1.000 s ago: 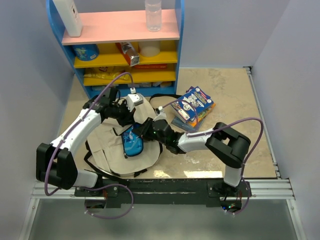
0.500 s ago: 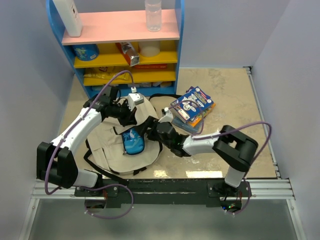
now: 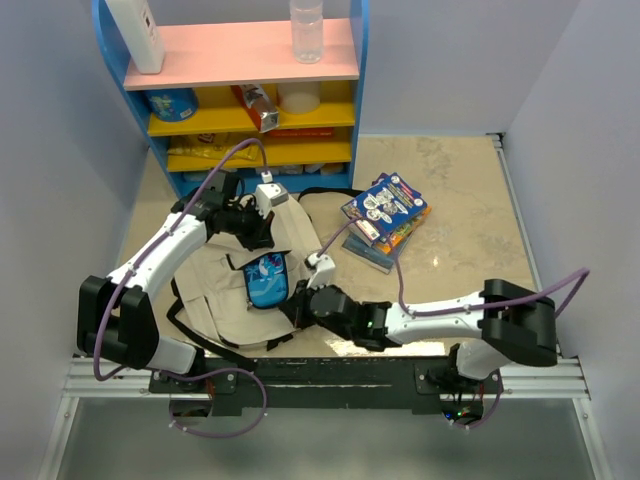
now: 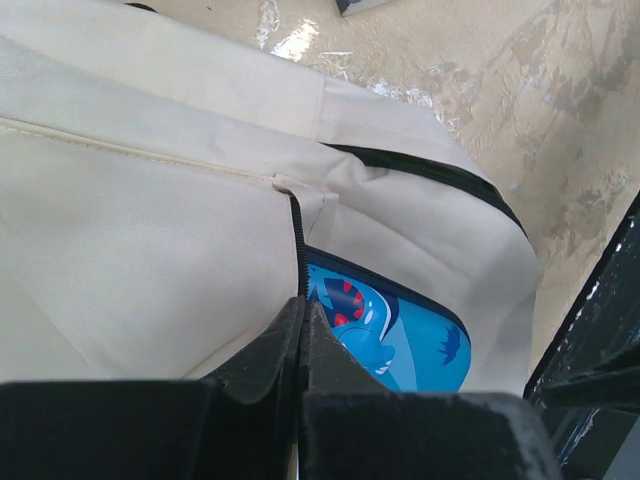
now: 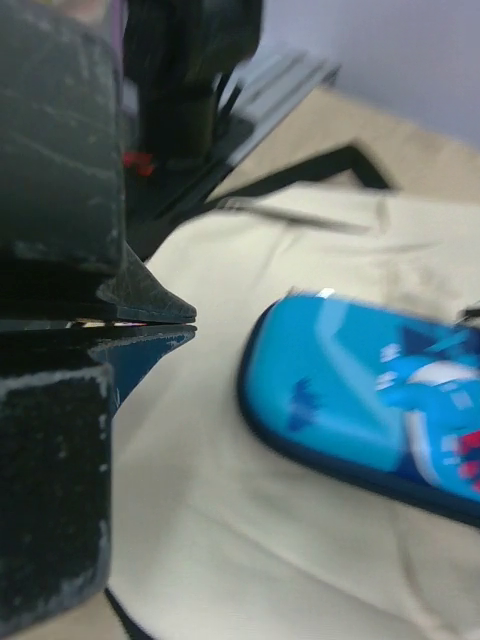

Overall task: Pack the student bag
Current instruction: Place the stationery in the student bag, then adjust the stationery in the student bag.

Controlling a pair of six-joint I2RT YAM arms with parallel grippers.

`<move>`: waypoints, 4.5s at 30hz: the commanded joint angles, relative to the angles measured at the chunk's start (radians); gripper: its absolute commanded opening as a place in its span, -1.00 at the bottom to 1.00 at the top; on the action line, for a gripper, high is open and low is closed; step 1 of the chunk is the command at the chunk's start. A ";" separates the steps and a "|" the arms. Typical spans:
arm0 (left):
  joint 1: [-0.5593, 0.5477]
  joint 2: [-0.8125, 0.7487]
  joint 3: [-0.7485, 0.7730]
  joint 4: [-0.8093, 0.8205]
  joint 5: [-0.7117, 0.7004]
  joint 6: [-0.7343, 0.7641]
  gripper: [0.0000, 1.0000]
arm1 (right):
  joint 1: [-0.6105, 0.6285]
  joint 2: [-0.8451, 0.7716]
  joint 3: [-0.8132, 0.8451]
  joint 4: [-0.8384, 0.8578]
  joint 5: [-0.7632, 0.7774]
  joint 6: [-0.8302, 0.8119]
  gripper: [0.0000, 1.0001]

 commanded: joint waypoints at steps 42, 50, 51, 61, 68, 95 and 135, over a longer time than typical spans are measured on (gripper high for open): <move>0.000 -0.031 0.019 0.009 -0.035 0.012 -1.00 | 0.030 0.154 0.067 0.100 0.029 -0.266 -1.00; 0.000 -0.047 0.023 0.002 -0.029 0.007 -1.00 | 0.033 0.275 0.125 0.114 0.072 -0.270 -1.00; 0.000 -0.050 0.023 -0.001 -0.030 0.010 -1.00 | 0.033 0.287 0.133 0.120 0.078 -0.270 -1.00; 0.000 -0.054 0.022 -0.021 -0.022 0.029 -1.00 | 0.030 0.375 0.223 0.181 0.209 -0.266 -1.00; 0.001 -0.086 -0.006 -0.049 -0.090 0.059 -0.82 | 0.008 0.367 0.225 0.171 0.207 -0.243 -1.00; 0.017 -0.124 -0.224 0.235 -0.253 0.050 -0.06 | 0.007 0.354 0.162 0.192 0.166 -0.197 -1.00; 0.020 -0.208 -0.142 0.051 -0.176 0.090 -1.00 | -0.072 0.505 0.386 0.299 0.252 -0.332 -1.00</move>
